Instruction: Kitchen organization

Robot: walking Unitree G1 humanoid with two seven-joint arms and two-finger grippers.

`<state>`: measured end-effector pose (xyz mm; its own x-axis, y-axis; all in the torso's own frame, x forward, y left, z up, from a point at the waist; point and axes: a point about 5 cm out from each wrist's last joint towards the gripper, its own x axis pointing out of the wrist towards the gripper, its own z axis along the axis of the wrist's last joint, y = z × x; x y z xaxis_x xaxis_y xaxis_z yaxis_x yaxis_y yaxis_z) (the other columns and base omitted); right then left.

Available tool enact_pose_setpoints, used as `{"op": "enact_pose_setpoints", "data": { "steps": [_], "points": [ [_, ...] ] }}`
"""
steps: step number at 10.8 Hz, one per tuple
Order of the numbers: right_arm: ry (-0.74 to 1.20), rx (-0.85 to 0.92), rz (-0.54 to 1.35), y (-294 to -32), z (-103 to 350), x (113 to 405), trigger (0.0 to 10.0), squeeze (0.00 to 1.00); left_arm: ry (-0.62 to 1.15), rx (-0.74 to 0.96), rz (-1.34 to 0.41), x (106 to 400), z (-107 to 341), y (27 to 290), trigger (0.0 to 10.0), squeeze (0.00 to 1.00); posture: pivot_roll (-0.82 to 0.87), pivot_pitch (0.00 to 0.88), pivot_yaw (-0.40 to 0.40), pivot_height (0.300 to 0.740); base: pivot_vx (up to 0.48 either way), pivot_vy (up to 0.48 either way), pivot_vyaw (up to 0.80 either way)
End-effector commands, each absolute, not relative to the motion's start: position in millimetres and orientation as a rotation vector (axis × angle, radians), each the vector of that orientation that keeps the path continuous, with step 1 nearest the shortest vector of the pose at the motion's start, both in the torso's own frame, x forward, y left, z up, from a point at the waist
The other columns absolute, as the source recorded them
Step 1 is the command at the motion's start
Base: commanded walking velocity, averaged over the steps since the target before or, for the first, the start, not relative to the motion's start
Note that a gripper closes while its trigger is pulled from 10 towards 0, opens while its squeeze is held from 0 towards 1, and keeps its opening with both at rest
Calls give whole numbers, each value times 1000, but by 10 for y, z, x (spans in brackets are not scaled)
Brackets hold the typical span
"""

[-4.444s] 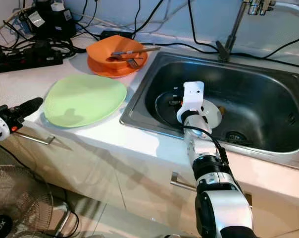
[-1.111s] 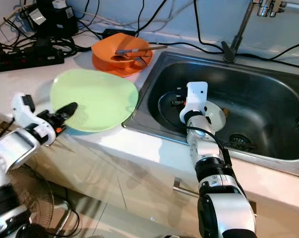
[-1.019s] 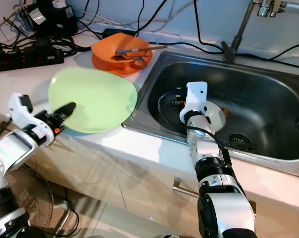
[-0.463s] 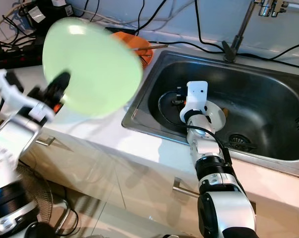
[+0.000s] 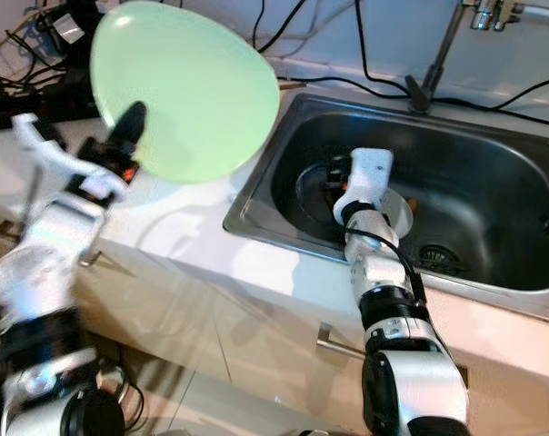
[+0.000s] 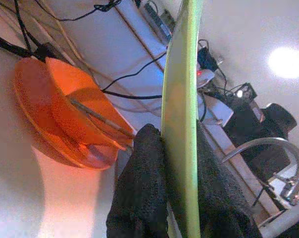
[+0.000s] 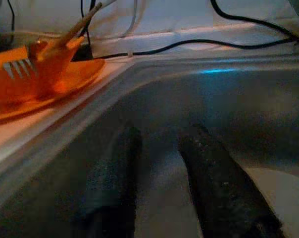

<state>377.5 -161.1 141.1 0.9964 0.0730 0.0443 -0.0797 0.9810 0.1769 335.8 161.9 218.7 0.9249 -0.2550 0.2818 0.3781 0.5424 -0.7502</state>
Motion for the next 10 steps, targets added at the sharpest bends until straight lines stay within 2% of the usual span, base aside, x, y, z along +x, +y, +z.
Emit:
{"op": "enact_pose_setpoints", "data": {
  "steps": [1,2,5,6,7,10],
  "points": [
    [-60,288,74,-1650,1476,3788,10000,1000,-199,-892,-426,3410,2326,1544,10000,0,94,0,33,740,0,0,0],
    [-94,443,93,-1673,1543,3793,10000,1000,-198,-876,-440,3463,2315,1486,10000,0,86,0,37,740,0,0,0],
    [-142,676,188,-1663,1625,3762,10000,1000,-173,-853,-463,3502,2233,1375,10000,0,73,0,42,740,0,0,0],
    [-167,738,257,-1612,1680,3735,10000,667,-162,-837,-487,3496,2226,1293,10000,0,72,0,41,740,0,0,0],
    [-178,766,303,-1574,1734,3719,10000,0,-155,-824,-500,3497,2215,1241,10000,0,70,0,40,740,0,0,0],
    [-231,776,496,-1420,1911,3621,10000,0,-142,-842,-546,3485,2200,1112,10000,0,67,0,36,740,0,0,0]
  ]
}}
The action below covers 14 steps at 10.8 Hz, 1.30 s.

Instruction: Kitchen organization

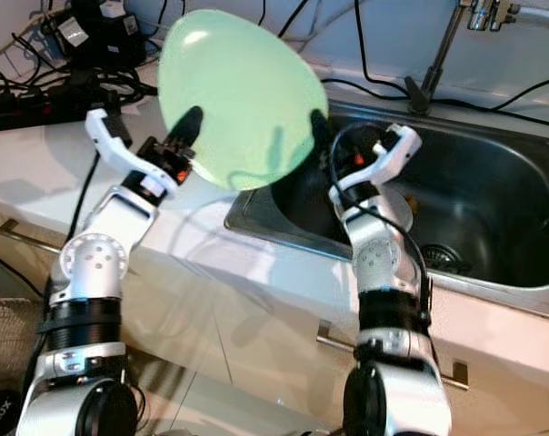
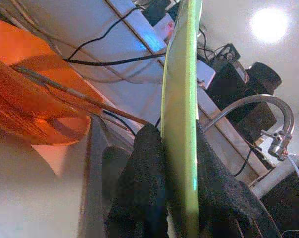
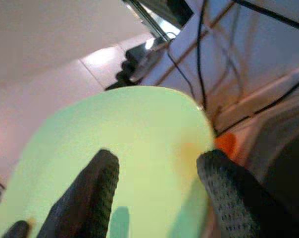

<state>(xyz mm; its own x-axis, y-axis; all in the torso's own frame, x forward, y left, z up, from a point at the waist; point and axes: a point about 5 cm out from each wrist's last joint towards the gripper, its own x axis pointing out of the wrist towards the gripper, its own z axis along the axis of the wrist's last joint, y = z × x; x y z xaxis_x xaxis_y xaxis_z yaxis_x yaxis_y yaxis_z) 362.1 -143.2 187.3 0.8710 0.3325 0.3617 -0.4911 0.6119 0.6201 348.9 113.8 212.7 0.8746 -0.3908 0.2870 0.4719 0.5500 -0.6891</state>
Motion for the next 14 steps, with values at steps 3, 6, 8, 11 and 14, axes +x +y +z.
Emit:
{"op": "enact_pose_setpoints", "data": {
  "steps": [3,6,8,11,14],
  "points": [
    [-213,793,527,-1387,1887,3570,10000,0,-144,-876,-571,3466,2188,1078,10000,0,70,0,33,740,0,0,0],
    [-188,784,488,-1423,1833,3572,10000,0,-177,-903,-578,3454,2247,1093,10000,0,73,0,34,740,0,0,0],
    [-172,775,462,-1446,1789,3577,10000,0,-194,-898,-571,3453,2272,1120,10000,0,76,0,35,740,0,0,0],
    [-163,768,433,-1488,1745,3586,10000,0,-214,-900,-550,3471,2304,1170,10000,0,75,0,39,740,0,0,0],
    [-161,782,428,-1459,1735,3597,10000,0,-185,-914,-593,3453,2282,1106,10000,0,79,0,40,740,0,0,0]
  ]
}}
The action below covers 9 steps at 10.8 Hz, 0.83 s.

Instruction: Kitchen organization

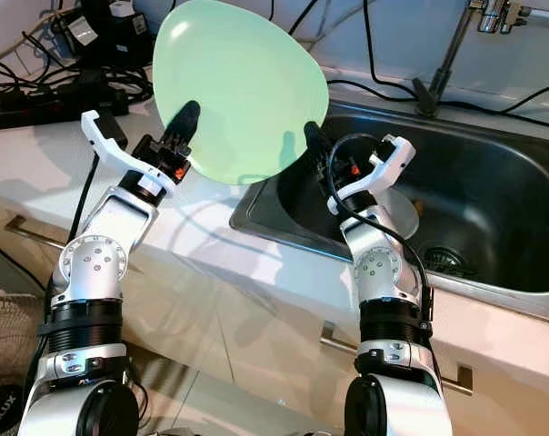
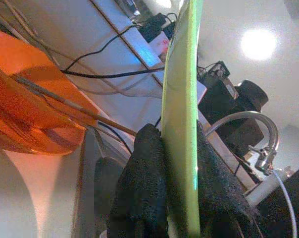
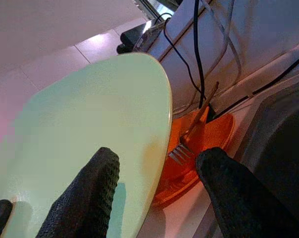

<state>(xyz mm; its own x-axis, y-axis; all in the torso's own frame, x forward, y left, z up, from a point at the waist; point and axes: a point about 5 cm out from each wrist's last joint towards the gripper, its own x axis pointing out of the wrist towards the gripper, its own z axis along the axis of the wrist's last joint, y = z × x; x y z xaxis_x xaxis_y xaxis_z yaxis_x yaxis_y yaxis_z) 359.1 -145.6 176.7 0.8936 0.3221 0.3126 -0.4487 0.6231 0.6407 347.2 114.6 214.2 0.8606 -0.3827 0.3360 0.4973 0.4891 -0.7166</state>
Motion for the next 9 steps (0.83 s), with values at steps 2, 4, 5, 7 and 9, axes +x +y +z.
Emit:
{"op": "enact_pose_setpoints", "data": {
  "steps": [2,4,5,7,9],
  "points": [
    [-170,805,437,-1430,1762,3607,10000,0,-144,-921,-630,3432,2224,1024,10000,0,76,3,43,740,0,0,0],
    [-182,823,439,-1431,1778,3604,10000,0,-134,-924,-637,3427,2212,1002,10000,0,78,5,42,740,0,0,0],
    [-189,833,437,-1440,1784,3605,9373,0,-132,-924,-636,3429,2210,1006,10000,0,78,9,42,740,0,0,0],
    [-225,883,448,-1462,1834,3600,0,0,-126,-924,-626,3436,2192,1021,10000,0,81,12,42,740,0,0,0],
    [-236,911,473,-1437,1856,3587,0,0,-106,-933,-634,3423,2153,978,10000,0,78,16,43,740,0,0,0]
  ]
}}
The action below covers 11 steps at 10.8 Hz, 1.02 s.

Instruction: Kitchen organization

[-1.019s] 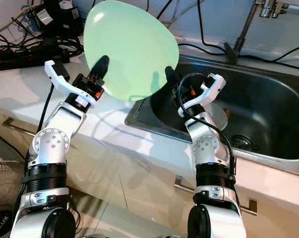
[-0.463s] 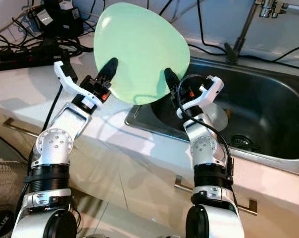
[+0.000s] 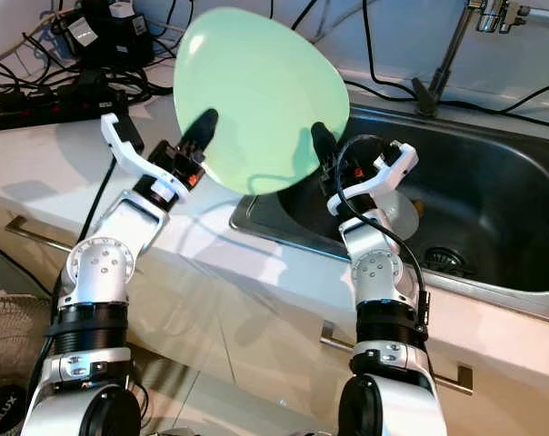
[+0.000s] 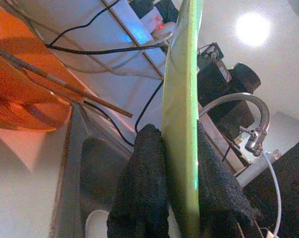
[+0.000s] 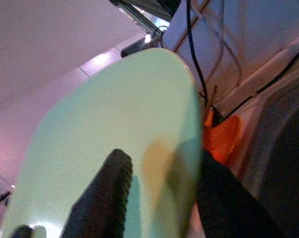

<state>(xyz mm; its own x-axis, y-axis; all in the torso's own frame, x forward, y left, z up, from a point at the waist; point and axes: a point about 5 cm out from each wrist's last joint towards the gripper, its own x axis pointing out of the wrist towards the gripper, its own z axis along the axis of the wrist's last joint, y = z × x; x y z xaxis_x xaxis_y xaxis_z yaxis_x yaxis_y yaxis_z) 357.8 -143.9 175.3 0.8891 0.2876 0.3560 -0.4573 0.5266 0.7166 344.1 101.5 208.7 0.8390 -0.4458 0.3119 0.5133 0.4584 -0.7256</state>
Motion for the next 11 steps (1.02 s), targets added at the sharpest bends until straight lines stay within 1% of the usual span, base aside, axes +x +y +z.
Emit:
{"op": "enact_pose_setpoints", "data": {
  "steps": [1,6,8,9,10,11],
  "points": [
    [-237,922,482,-1421,1856,3579,0,0,-96,-943,-636,3423,2134,968,10000,0,78,16,43,740,0,0,0],
    [-251,943,507,-1404,1876,3561,0,0,-66,-956,-642,3413,2073,933,10000,0,79,18,43,740,0,0,0],
    [-258,955,509,-1407,1884,3555,0,0,-38,-892,-633,3414,2019,890,10000,0,78,18,43,740,0,0,0],
    [-262,959,511,-1412,1890,3553,0,0,-30,-862,-623,3420,2001,883,10000,545,78,18,43,740,0,0,0],
    [-277,976,499,-1431,1900,3553,0,0,-27,-856,-618,3420,1994,883,10000,1000,78,18,45,740,0,0,0],
    [-296,991,477,-1462,1912,3557,0,0,-25,-847,-619,3419,1992,882,10000,1000,78,18,45,740,0,0,0]
  ]
}}
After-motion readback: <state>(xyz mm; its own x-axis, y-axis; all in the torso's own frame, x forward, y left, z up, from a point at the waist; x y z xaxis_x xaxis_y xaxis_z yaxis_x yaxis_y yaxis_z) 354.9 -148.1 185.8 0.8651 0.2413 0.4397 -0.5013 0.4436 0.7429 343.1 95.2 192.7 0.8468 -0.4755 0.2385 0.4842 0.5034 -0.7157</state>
